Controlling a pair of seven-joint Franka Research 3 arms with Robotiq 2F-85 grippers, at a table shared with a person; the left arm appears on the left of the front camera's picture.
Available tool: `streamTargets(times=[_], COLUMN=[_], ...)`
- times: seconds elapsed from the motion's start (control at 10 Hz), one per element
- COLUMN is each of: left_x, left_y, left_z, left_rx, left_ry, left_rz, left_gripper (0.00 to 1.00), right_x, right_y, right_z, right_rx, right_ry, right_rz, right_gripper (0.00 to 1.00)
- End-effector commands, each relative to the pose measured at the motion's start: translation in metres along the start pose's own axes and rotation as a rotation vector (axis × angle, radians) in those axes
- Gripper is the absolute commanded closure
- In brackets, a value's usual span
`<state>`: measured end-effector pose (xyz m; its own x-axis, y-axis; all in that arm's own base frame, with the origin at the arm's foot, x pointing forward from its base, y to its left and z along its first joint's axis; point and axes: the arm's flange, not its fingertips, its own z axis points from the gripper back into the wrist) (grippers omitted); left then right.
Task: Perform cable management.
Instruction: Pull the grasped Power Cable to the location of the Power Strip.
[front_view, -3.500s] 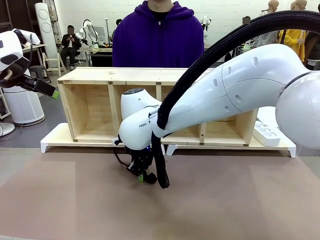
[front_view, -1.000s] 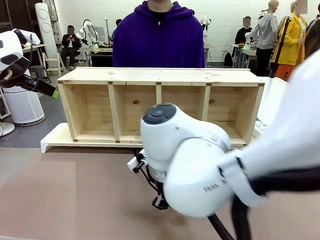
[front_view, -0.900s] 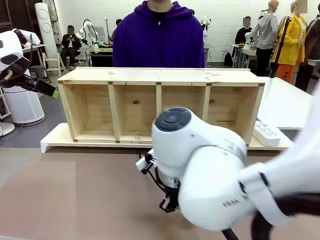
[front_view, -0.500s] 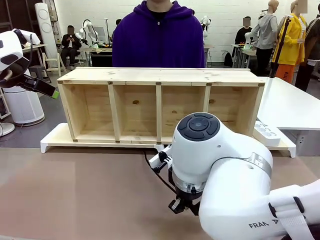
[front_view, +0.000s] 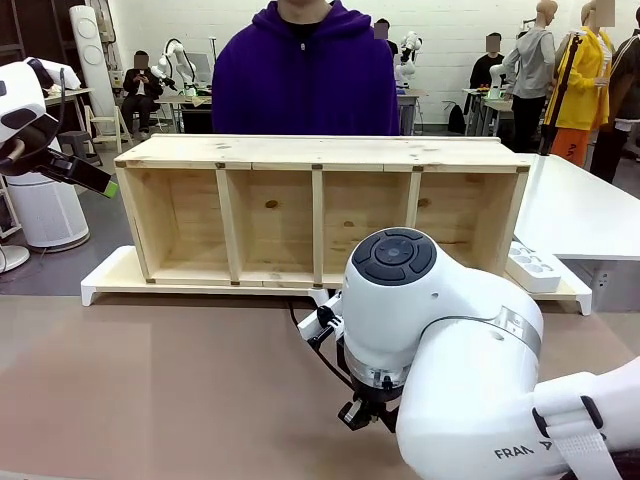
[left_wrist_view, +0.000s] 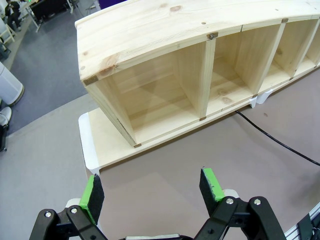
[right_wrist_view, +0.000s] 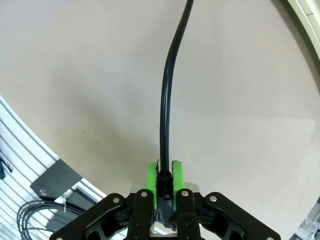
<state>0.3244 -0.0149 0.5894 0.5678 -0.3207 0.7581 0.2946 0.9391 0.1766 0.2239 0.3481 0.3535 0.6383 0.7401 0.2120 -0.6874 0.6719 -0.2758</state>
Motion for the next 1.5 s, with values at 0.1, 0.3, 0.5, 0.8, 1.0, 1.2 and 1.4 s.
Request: streamTargets(times=[0.1,0.3,0.5,0.8,1.0,1.2,1.4], left_x=[0.000,0.000,0.000,0.000,0.000,0.000,0.000], left_y=[-0.001,-0.001,-0.001,-0.001,-0.001,-0.001,-0.001], left_z=[0.000,0.000,0.000,0.000,0.000,0.000,0.000], left_rx=[0.008,0.008,0.008,0.008,0.008,0.008,0.008], left_ry=[0.002,0.002,0.002,0.002,0.002,0.002,0.002], left_rz=[0.016,0.016,0.016,0.016,0.016,0.016,0.016], left_gripper=[0.00,0.00,0.00,0.00,0.00,0.00,0.00], right_x=[-0.035,-0.057,-0.082,-0.145,-0.174,-0.190,-0.204], right_y=[-0.037,-0.077,-0.109,-0.155,-0.178,-0.197,-0.220], right_z=[0.011,0.029,0.047,0.074,0.083,0.087,0.089], right_rx=[0.043,0.044,0.031,0.024,0.032,0.030,0.023], right_ry=[-0.002,-0.049,-0.086,-0.158,-0.197,-0.217,-0.244], right_rz=[-0.111,-0.223,-0.318,-0.508,-0.592,-0.648,-0.705], right_gripper=[0.85,0.85,0.85,0.85,0.85,0.85,0.85])
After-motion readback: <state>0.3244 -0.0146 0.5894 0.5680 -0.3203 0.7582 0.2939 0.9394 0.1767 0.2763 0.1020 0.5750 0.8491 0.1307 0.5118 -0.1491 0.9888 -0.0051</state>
